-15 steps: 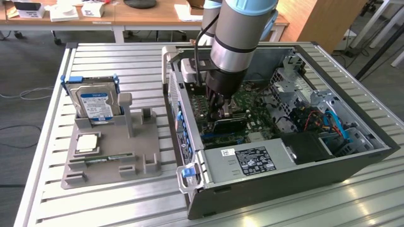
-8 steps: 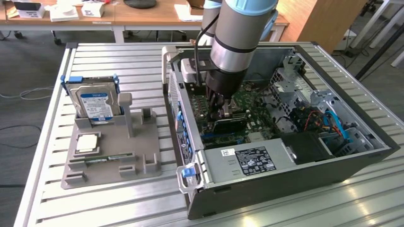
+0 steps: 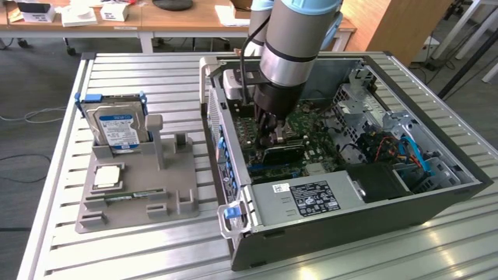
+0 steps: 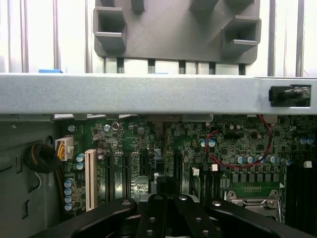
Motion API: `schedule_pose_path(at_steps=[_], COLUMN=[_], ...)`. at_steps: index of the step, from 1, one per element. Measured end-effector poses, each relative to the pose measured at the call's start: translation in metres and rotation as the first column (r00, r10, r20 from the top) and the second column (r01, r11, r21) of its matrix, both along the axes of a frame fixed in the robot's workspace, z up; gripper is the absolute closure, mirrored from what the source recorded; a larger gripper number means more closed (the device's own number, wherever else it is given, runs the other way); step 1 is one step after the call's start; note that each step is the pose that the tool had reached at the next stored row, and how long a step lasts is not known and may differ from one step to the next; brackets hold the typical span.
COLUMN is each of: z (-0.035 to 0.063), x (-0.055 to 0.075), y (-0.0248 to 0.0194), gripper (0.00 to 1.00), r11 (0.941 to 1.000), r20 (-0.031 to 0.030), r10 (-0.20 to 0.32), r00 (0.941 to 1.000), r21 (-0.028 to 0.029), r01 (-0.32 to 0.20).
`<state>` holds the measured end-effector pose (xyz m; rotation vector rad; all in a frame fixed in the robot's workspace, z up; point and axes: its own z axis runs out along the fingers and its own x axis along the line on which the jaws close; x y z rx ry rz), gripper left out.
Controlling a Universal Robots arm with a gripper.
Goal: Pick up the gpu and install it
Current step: 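Press down on the gpu until it lock into place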
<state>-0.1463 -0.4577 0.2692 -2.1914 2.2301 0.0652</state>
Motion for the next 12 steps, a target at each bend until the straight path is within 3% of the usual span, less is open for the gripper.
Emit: schedule_pose_path(at_steps=[12], z=[0.0287], x=[0.0], y=[0.0], gripper=[0.89], r11=[1.0], r20=[0.0], r10=[0.0], r00=[1.0], r21=[-0.0001], r01=[0.0])
